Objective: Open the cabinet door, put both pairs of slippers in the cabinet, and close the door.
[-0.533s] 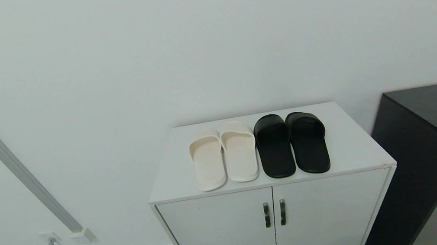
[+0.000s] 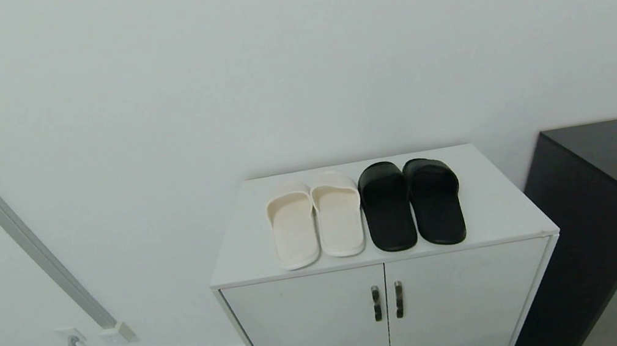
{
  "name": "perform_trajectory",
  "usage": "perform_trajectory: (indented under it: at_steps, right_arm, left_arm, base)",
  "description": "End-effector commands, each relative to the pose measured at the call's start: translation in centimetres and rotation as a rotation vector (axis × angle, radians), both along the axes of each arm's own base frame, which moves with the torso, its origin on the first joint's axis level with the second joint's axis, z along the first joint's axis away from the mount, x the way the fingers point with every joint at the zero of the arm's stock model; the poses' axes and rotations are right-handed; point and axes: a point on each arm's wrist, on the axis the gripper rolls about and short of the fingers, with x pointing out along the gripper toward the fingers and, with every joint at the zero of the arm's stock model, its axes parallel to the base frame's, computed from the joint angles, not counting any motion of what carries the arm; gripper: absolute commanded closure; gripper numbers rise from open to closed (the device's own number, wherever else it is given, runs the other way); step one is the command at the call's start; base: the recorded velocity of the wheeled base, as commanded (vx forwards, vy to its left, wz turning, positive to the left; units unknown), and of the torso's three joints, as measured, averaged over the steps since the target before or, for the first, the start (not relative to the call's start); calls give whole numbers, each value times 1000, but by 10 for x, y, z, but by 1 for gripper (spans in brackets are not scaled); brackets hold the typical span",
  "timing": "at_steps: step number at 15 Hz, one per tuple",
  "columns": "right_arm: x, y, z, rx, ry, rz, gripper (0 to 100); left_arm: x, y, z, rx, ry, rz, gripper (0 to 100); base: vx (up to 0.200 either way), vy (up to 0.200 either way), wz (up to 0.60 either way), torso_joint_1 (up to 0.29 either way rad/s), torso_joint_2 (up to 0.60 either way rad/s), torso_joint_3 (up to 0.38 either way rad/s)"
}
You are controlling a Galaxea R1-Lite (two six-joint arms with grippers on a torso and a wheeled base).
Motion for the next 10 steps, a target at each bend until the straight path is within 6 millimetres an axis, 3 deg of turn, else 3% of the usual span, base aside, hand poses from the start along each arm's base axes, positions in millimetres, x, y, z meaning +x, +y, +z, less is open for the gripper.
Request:
perform_trajectory:
  at_steps: [1,6,10]
  right_arm:
    - [46,6,25,-48,247,145,0]
    - [125,43,31,-62,362,329,0]
    - [158,63,29,-65,394,333,0]
  left_arm:
    - [0,0,0,1,1,0,100]
    - [0,0,0,9,2,-6,100]
    - [0,0,0,9,2,-7,100]
  base:
    - [0,0,0,0,0,0]
    - [0,0,0,0,0,0]
    - [0,0,0,0,0,0]
